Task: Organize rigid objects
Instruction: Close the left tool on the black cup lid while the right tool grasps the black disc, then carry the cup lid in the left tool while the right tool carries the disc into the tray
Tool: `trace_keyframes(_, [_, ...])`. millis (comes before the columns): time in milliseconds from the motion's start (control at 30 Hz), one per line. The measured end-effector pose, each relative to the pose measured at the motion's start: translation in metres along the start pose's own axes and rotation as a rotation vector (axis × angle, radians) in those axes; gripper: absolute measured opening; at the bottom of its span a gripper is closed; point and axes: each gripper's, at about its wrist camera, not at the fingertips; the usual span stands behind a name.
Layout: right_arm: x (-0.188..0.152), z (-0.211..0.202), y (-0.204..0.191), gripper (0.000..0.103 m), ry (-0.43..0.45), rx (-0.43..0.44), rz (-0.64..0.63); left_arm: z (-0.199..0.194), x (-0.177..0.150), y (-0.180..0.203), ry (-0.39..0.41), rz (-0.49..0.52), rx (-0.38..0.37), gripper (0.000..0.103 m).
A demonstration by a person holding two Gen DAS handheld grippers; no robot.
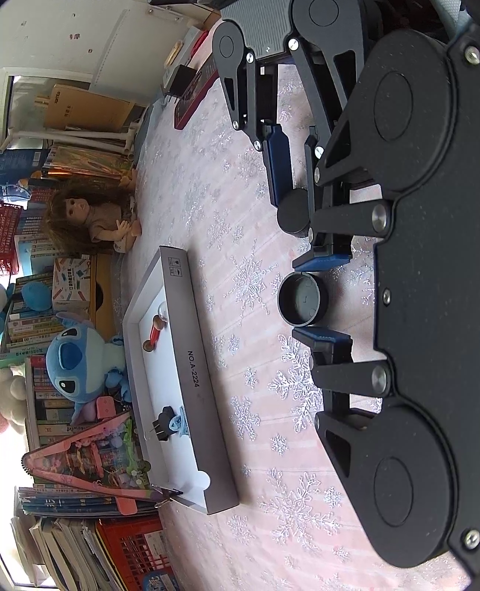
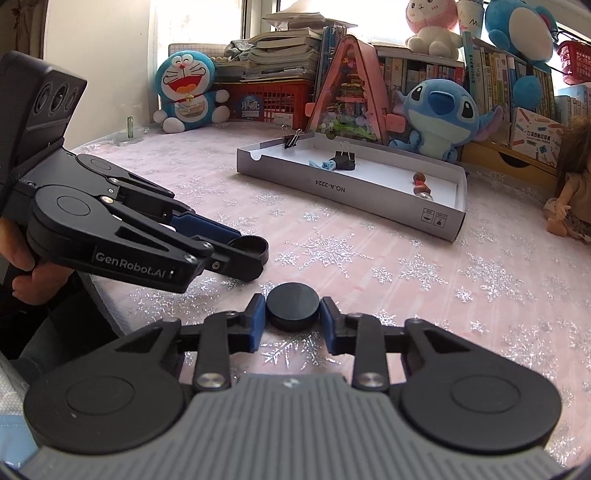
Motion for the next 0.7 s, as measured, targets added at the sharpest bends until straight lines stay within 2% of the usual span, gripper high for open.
trace_keyframes(400, [0.005, 0.001, 0.005, 0.037, 0.022, -0.067, 0.028, -0.002, 0.001, -0.006, 0.007, -0.036, 0.032, 0.030])
trace_keyframes(700, [0.015, 0.007, 0.012, 0.037, 0.039, -0.142, 0.085, -0.001, 0.005, -0.014, 0.007, -0.080, 0.093, 0.030])
Point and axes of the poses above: each gripper's, at about its wrist camera, not at the fingertips, and z roughly the way its jaws point, y to its right, x to its top, and after that the axes turned 10 degrees about z, right-handed
